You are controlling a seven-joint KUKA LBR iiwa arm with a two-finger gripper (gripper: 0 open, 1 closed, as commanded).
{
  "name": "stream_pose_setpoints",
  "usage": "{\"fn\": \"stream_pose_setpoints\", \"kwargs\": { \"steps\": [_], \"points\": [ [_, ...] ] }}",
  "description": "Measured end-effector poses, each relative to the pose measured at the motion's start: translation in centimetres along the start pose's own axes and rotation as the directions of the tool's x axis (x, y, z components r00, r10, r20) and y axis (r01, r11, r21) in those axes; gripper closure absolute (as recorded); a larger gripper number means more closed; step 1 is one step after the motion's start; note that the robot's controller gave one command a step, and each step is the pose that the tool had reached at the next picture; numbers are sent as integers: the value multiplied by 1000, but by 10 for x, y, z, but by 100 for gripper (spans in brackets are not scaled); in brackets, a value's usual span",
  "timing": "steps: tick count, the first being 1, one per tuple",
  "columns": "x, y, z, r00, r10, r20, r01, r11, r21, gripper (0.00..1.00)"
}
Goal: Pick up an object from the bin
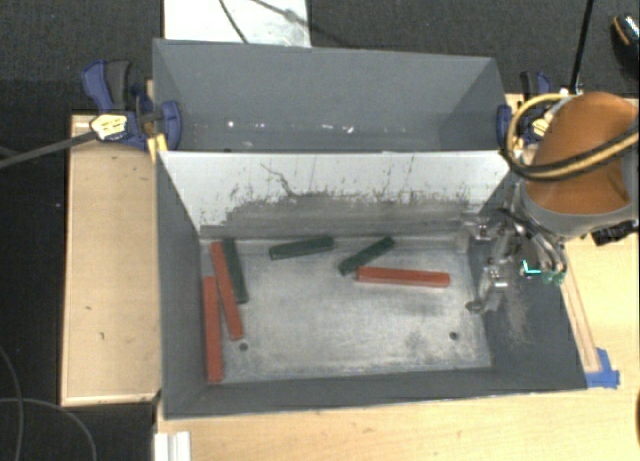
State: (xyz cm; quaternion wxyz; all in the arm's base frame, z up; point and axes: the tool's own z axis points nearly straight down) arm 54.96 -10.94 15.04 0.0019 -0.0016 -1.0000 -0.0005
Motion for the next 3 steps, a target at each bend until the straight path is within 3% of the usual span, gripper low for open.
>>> {"fn": "stream_pose_setpoints", "kwargs": {
  "steps": [1,2,3],
  "points": [
    [-24,39,84,999,-50,0,50,999,-2,0],
    [-25,36,80,999,-50,6,50,999,1,100],
    [1,40,-70,996,-84,14,84,996,4,100]
  ]
}}
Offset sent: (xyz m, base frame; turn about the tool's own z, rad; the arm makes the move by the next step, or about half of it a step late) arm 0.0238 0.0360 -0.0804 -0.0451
